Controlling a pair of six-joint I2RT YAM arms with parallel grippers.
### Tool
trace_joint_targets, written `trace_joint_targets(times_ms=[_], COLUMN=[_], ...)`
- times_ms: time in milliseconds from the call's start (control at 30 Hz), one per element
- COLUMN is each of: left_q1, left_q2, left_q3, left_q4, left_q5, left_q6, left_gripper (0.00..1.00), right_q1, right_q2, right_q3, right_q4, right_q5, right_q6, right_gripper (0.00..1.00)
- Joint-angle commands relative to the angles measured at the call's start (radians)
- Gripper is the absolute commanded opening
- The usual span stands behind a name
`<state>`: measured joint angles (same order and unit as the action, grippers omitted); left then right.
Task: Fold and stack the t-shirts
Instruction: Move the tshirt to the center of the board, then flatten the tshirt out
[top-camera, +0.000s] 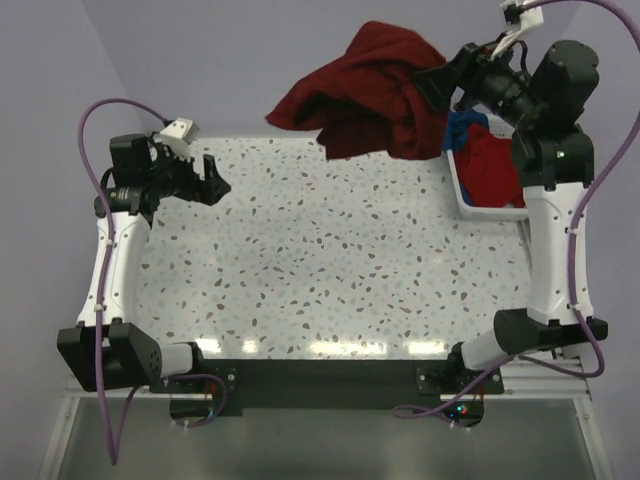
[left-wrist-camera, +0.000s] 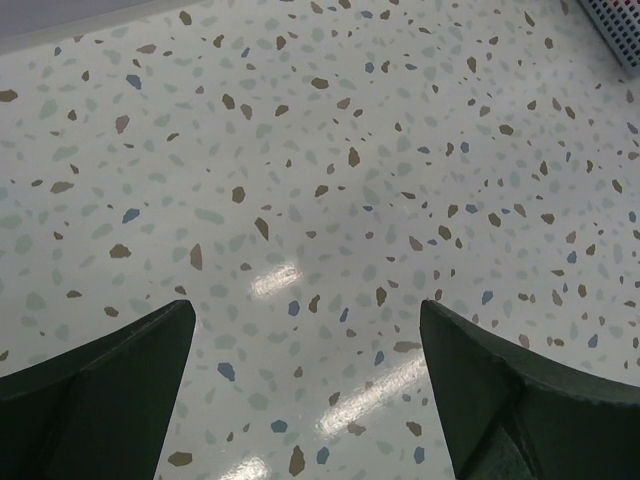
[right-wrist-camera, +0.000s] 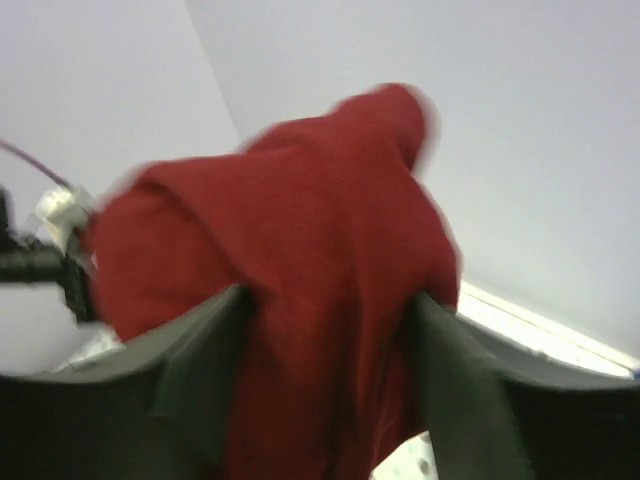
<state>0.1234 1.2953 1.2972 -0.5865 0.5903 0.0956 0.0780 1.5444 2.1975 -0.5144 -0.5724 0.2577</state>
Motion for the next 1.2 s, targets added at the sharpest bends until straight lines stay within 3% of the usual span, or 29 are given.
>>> trace_joint_targets(times_ms=[0,33,67,233,367,400,533,700,833,1000,1167], left_q1=[0.009,0.010,0.009,0.007,0.009,0.007,0.009,-0.002,-0.094,-0.221,-0.234], left_q2=[-0.024,-0.024,-0.030,-0.030,-0.011,-0.007,0.041,0.130,0.173,0.185,0.315], left_q3=[0.045,0.045,0.042,0.005,-0.061,-0.070,-0.093,-0.144,-0.217,-0.344,-0.343], left_q4=[-0.015,-0.024,-0.041,-0.094,-0.136,-0.142,-0.191,-0.279,-0.250,-0.070,0.001], left_q5=[0.051,0.046,0.042,0.060,0.033,0.011,-0.009,0.046,0.049,0.011,0.074], left_q6=[0.009,0.022,0.059,0.214,0.361,0.378,0.438,0.512,0.491,0.380,0.265], left_gripper=[1.00,1.00,1.00,1.00,1.00,1.00,1.00,0.80,0.73,0.76,0.78], right_q1=[-0.012,-0.062,-0.108,-0.150,-0.086,-0.011,0.071,0.156,0.317,0.503,0.654], right_q2=[0.008,0.010,0.029,0.108,0.088,0.086,0.077,0.051,0.042,0.016,0.013], right_q3=[-0.161,-0.253,-0.298,-0.439,-0.597,-0.639,-0.751,-0.847,-0.910,-0.967,-0.993], right_q4=[-0.100,-0.128,-0.139,-0.340,-0.381,-0.425,-0.469,-0.457,-0.429,-0.345,-0.247], right_q5=[0.009,0.066,0.057,0.091,0.120,0.176,0.238,0.262,0.330,0.373,0.390], right_q6=[0.000,-0.021,-0.040,-0.238,-0.418,-0.461,-0.575,-0.621,-0.612,-0.595,-0.581], right_gripper=[0.74,0.93,0.98,0.99,0.96,0.94,0.88,0.76,0.63,0.63,0.65])
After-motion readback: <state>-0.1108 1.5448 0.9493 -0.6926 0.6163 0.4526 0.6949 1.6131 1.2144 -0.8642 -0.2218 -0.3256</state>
